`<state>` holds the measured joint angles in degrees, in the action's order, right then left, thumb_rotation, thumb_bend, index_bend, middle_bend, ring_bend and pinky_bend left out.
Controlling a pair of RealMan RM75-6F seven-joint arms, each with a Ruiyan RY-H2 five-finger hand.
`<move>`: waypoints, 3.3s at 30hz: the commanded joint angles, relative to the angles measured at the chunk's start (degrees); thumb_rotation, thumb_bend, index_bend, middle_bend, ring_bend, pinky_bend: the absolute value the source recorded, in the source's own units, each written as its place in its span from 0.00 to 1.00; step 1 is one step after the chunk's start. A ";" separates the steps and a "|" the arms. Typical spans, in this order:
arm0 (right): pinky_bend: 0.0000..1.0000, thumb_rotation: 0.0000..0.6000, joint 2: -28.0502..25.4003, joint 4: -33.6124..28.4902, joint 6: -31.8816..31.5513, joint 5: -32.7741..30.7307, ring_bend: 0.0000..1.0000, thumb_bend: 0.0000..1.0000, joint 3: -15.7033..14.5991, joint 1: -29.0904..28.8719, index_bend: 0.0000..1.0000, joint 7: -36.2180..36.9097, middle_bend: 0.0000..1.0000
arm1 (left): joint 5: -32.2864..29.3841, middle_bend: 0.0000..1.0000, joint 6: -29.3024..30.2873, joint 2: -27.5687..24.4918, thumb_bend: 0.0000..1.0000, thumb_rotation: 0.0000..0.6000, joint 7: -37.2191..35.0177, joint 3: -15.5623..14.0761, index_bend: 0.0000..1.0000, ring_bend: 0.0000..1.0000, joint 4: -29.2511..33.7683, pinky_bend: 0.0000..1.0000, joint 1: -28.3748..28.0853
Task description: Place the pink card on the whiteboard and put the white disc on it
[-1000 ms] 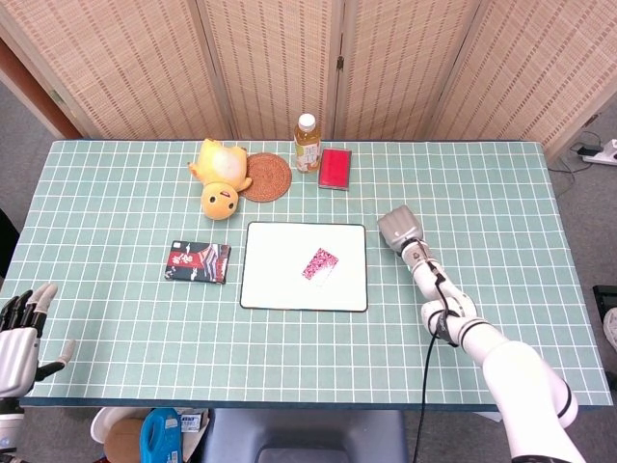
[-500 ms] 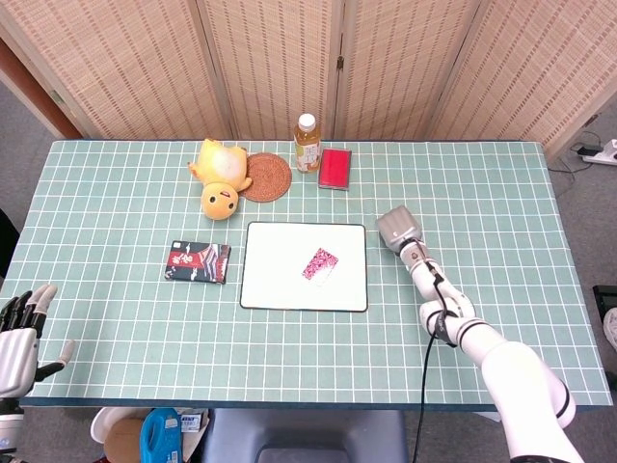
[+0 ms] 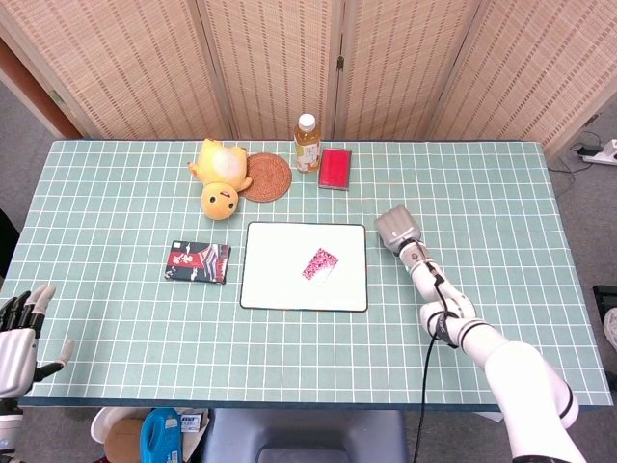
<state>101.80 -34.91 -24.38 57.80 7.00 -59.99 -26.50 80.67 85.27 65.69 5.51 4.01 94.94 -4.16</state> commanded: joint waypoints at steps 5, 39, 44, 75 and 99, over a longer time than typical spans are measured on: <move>1.00 1.00 -5.63 -10.05 -3.37 1.11 1.00 0.32 1.59 0.24 0.54 1.51 0.95 | 0.28 0.00 -0.04 -0.24 0.32 1.00 0.32 0.11 0.00 0.00 0.43 0.00 -0.20; 1.00 1.00 -3.35 -22.39 -4.48 -10.90 1.00 0.32 -2.26 -11.00 0.54 -9.84 0.95 | 0.56 0.00 0.65 -0.46 0.32 1.00 -0.86 -0.26 0.00 0.00 0.12 0.00 0.59; 1.00 1.00 -2.89 -22.07 -4.85 -12.31 1.00 0.30 -3.10 -11.62 0.45 -10.44 0.95 | 0.50 0.00 0.71 -0.40 0.32 1.00 -1.01 -0.27 0.00 0.00 -0.10 0.00 0.72; 0.85 1.00 -33.83 -59.07 -40.95 -6.57 0.70 0.26 -5.99 11.36 0.30 -4.36 0.63 | 0.78 0.00 -1.22 -1.37 0.32 1.00 -1.60 1.39 0.00 0.00 -0.15 0.00 -1.64; 0.55 1.00 -45.40 -66.70 -69.67 17.95 0.33 0.26 -16.95 45.58 0.30 10.00 0.39 | 0.20 0.00 -2.79 0.06 0.32 1.00 2.68 2.59 0.00 0.00 2.79 0.00 -4.73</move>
<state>55.66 -102.17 -92.76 74.67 -9.61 -16.21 -18.10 80.86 82.34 65.69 8.09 6.54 97.59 -8.89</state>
